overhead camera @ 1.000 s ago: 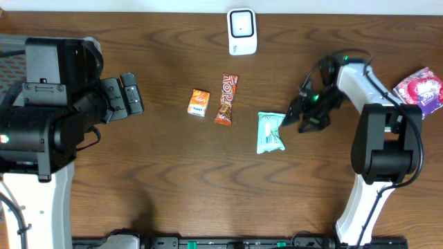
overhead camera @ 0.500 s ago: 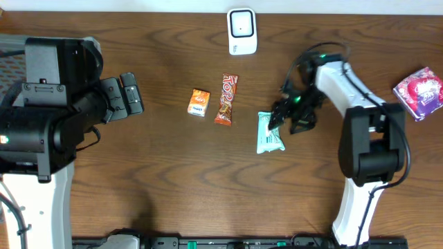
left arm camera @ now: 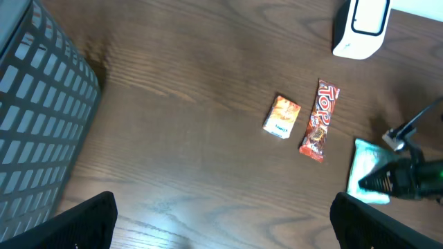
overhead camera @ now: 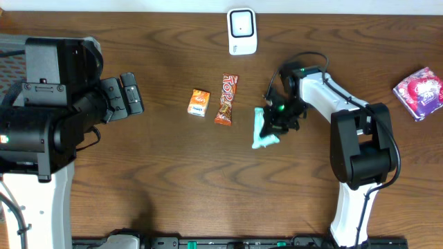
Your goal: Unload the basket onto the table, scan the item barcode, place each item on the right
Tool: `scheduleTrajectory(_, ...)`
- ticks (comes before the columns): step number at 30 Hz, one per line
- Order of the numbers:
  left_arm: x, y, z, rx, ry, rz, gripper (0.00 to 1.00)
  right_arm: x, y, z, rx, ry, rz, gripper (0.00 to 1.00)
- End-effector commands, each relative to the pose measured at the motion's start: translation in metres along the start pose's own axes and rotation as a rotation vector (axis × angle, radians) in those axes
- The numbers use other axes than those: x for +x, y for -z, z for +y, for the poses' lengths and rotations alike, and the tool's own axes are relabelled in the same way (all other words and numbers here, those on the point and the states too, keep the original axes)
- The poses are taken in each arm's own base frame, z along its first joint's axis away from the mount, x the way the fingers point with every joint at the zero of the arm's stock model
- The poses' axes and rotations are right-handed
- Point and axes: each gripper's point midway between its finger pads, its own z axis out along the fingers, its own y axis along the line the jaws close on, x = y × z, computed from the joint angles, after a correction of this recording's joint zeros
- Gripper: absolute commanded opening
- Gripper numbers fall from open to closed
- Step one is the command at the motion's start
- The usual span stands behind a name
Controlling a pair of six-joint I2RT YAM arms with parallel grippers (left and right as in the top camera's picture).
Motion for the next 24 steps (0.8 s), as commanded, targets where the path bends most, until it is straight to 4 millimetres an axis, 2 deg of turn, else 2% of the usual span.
scheduleTrajectory(1, -0.001, 0.001, 0.002, -0.007, -0.006, -0.004, 0.98, -0.039, 0.031, 0.03, -0.105, 0.013, -0.12, 0.01)
scheduleTrajectory(6, -0.001, 0.001, 0.002, -0.007, -0.006, -0.004, 0.98, -0.103, 0.085, 0.06, -0.171, 0.029, -0.374, 0.01)
scheduleTrajectory(11, -0.001, 0.001, 0.002, -0.007, -0.006, -0.004, 0.98, -0.156, 0.126, 0.091, -0.294, 0.005, -0.61, 0.01)
scheduleTrajectory(17, -0.001, 0.001, 0.002, -0.007, -0.006, -0.004, 0.98, -0.198, 0.174, 0.127, -0.476, -0.006, -0.837, 0.01)
scheduleTrajectory(20, -0.001, 0.001, 0.002, -0.007, -0.006, -0.004, 0.98, -0.211, 0.194, 0.139, -0.556, -0.007, -0.918, 0.01)
scheduleTrajectory(24, -0.001, 0.001, 0.002, -0.007, -0.006, -0.004, 0.98, -0.226, 0.2, 0.138, -0.607, -0.057, -0.972, 0.01)
